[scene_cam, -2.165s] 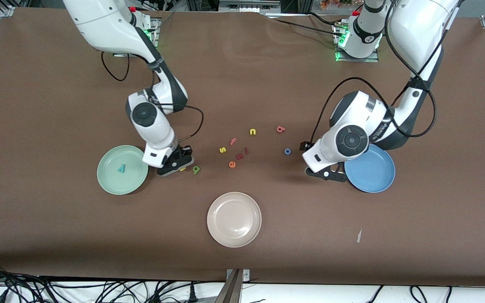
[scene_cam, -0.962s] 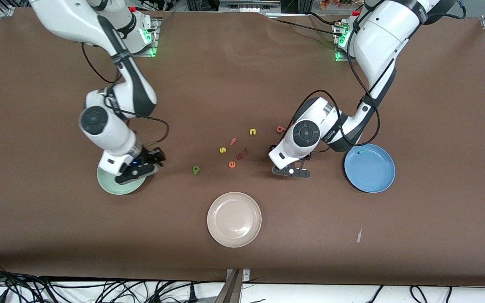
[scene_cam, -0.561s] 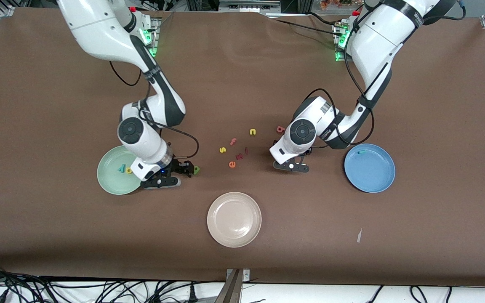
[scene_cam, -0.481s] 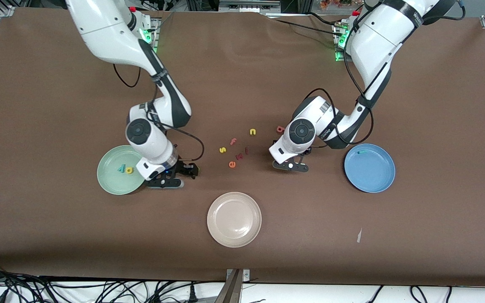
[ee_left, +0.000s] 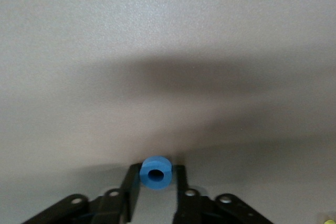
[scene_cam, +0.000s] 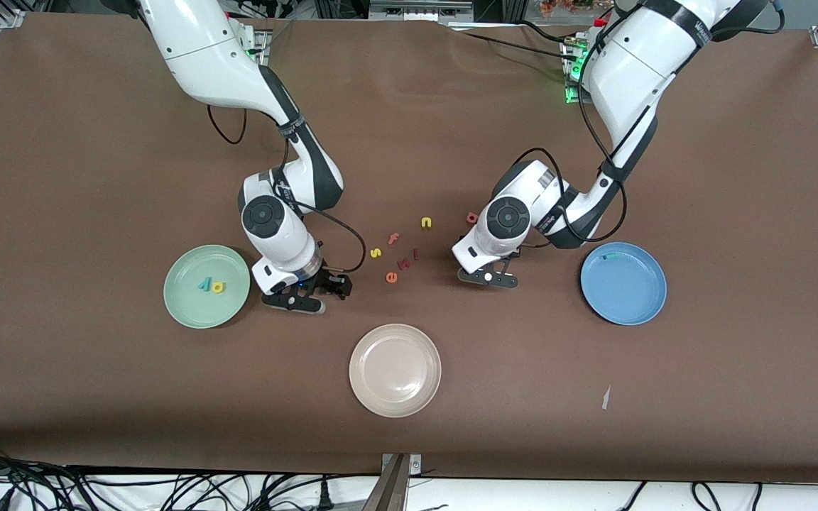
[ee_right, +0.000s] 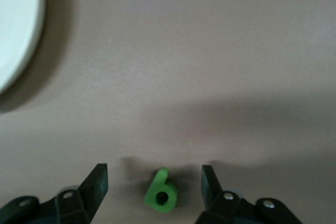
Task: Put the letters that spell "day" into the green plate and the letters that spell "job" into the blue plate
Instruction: 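Grasp the blue o with the left gripper while the right grasps green 6, then drop the o on the blue plate while the right drops 6 on green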
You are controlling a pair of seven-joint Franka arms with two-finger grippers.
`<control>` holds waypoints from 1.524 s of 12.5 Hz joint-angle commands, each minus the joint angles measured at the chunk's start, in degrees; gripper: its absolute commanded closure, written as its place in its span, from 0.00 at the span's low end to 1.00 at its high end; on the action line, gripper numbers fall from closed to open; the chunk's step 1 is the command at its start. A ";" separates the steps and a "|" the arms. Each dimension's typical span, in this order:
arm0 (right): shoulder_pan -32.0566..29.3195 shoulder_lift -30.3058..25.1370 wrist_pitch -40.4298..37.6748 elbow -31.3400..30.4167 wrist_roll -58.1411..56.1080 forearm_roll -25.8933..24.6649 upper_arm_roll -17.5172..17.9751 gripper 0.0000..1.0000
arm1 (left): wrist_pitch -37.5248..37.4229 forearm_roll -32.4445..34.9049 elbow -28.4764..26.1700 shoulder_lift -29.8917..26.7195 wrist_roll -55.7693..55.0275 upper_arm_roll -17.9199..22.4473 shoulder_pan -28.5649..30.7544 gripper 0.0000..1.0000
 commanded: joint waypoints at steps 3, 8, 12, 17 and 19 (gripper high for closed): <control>3.31 3.68 0.29 1.20 1.54 1.17 -1.94 0.25 | -3.34 2.08 0.18 -2.40 -0.11 0.11 0.98 1.00; 3.14 3.15 0.21 1.28 0.22 0.38 -2.55 0.43 | -14.77 2.17 0.45 -10.22 9.52 0.02 5.88 1.00; 2.96 2.36 -0.32 1.20 0.04 0.21 -2.64 0.58 | -20.41 2.61 0.36 -12.95 25.61 0.37 15.10 1.00; 2.78 1.13 -1.46 0.85 0.04 -0.15 -2.55 0.80 | -16.13 6.99 0.10 -5.85 33.29 0.54 25.48 1.00; 2.09 -0.79 -4.70 0.84 -1.09 -0.23 -2.55 0.82 | -15.32 7.09 0.62 -4.44 33.55 0.55 26.11 0.57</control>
